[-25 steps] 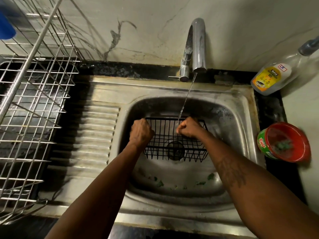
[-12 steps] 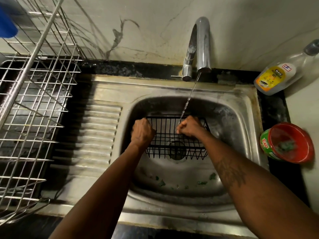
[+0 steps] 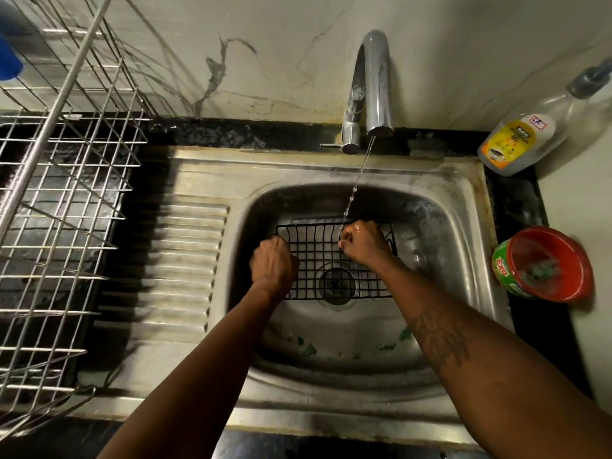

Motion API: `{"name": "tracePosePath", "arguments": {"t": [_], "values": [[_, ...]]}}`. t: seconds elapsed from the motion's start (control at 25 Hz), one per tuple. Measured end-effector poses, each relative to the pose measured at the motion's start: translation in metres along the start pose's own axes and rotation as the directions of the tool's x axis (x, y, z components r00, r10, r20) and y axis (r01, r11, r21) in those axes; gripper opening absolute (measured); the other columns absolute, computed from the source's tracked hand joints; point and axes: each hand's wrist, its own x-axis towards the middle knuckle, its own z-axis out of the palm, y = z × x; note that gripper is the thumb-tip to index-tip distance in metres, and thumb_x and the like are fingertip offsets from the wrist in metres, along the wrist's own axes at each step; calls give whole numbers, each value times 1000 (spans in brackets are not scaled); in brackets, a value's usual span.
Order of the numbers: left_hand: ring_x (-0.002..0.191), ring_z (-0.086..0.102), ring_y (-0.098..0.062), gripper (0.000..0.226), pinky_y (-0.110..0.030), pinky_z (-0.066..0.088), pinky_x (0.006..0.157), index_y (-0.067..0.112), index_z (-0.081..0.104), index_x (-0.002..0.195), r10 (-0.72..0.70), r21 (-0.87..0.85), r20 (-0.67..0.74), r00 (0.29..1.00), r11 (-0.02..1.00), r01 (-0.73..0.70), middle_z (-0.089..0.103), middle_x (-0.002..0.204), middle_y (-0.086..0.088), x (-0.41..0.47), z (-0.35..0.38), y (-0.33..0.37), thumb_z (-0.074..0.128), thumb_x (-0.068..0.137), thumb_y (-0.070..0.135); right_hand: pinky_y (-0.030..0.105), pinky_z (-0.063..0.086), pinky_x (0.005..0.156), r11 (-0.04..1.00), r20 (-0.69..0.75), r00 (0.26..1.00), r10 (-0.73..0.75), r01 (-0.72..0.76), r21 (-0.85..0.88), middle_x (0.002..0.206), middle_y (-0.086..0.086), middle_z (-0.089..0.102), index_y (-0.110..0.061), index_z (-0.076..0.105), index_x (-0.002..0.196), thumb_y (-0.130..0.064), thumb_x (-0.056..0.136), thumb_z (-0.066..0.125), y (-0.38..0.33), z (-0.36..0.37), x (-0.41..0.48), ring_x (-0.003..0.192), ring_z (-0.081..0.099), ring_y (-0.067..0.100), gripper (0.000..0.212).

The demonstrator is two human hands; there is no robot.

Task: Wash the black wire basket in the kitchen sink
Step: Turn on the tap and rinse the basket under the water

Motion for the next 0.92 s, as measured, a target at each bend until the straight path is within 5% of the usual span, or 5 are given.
{"name": "tracePosePath", "arguments": {"t": [0.2, 0.28, 0.4, 0.68, 0.92], "values": [[102, 60, -29, 57, -40, 54, 82, 7, 43, 141, 171, 174, -51, 984, 972, -160, 58, 113, -18, 23, -12, 32, 67, 90, 22, 26, 50, 63, 994, -122, 989, -86, 76, -85, 89, -1, 72, -26, 75, 95, -25, 89, 73, -1, -3, -16, 78, 64, 16, 7], [117, 57, -32, 43, -45, 51, 99, 11, 56, 133, 344, 237, 8, 939, 912, -336, 57, 130, -18, 31, -7, 51, 64, 94, 25, 26, 46, 63, 988, -288, 953, -96, 56, -143, 88, -1, 73, -26, 75, 96, -33, 91, 71, -2, -7, -21, 81, 66, 18, 9], [84, 66, -24, 17, -34, 53, 75, 11, 72, 99, 404, 186, 115, 908, 889, -419, 72, 103, -12, 30, -6, 65, 57, 102, 21, 28, 42, 65, 979, -422, 901, -99, 13, -202, 88, -2, 70, -22, 73, 90, -44, 94, 65, 3, -14, -26, 88, 63, 20, 23], [66, 54, -17, 7, -26, 39, 59, 15, 64, 92, 291, 196, 162, 943, 927, -320, 57, 86, -5, 23, -20, 26, 59, 92, 20, 41, 51, 88, 991, -523, 852, -22, -49, -123, 115, 3, 70, -19, 72, 116, -33, 91, 68, 1, -10, -32, 110, 58, 31, 29], [67, 47, -16, 14, -32, 40, 68, 18, 58, 95, 248, 140, 303, 920, 943, -301, 52, 91, -4, 20, -23, 17, 57, 91, 31, 34, 56, 72, 994, -302, 953, 7, -41, -105, 94, 6, 71, -21, 72, 108, -16, 100, 53, -23, -1, -30, 86, 67, 23, 21]]}}
